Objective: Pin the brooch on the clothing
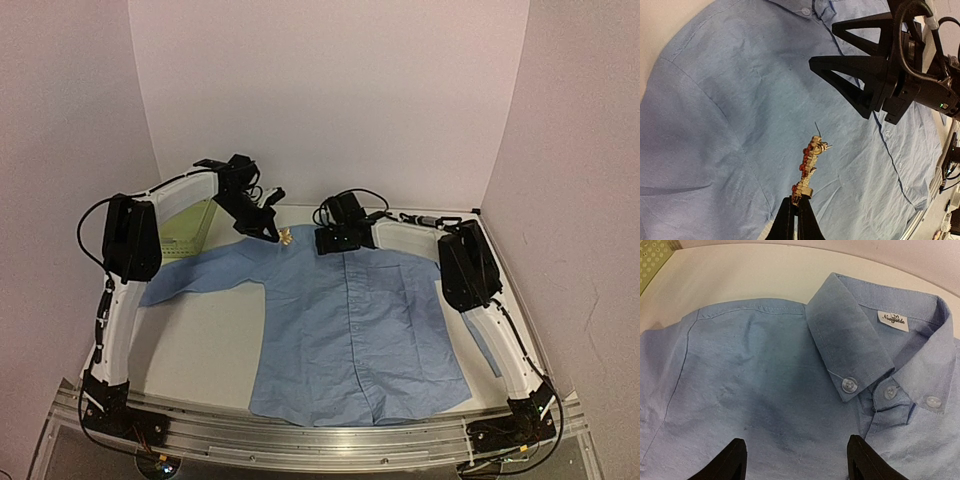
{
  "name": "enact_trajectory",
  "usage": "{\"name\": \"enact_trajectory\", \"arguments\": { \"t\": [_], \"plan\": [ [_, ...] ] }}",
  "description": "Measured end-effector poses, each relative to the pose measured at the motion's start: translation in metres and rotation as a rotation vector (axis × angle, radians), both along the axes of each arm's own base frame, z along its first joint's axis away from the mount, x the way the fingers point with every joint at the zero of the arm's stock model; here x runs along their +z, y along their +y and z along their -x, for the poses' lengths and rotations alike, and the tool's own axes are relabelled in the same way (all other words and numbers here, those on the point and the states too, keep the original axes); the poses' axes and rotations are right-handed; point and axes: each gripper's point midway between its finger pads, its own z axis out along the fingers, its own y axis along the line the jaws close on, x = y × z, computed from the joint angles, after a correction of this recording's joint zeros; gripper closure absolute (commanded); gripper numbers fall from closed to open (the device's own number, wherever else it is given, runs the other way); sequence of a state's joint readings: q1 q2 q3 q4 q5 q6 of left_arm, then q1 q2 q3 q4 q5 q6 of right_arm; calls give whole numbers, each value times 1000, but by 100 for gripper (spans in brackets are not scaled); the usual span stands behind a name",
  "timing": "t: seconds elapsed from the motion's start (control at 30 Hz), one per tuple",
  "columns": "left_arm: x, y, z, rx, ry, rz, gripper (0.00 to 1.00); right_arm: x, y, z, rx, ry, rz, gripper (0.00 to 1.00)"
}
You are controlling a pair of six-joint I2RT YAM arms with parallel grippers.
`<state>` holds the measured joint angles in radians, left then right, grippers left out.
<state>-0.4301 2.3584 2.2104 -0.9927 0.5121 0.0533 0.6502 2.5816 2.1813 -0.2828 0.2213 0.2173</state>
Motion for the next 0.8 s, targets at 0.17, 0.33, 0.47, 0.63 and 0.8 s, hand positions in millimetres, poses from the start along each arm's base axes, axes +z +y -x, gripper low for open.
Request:
{"name": "enact_trajectory", "arguments": {
  "t": [0.17,0.33,0.47,0.63,0.8],
  "plan": [
    [0,-2,-16,53,-6,56,100,-21,-2,1,-8,35,31,38],
    [-3,-8,-22,80,11,103,100,-32,-5,3,-18,46,62,62],
    [-9,-9,-24,91,29,115,100,-32,-8,2,-31,47,72,83],
    [-15,-8,-25,99,41,112,100,-33,-11,1,-38,50,74,100],
    [-19,-8,-23,109,65,119,100,-33,-10,2,-39,53,69,100]
  ]
}}
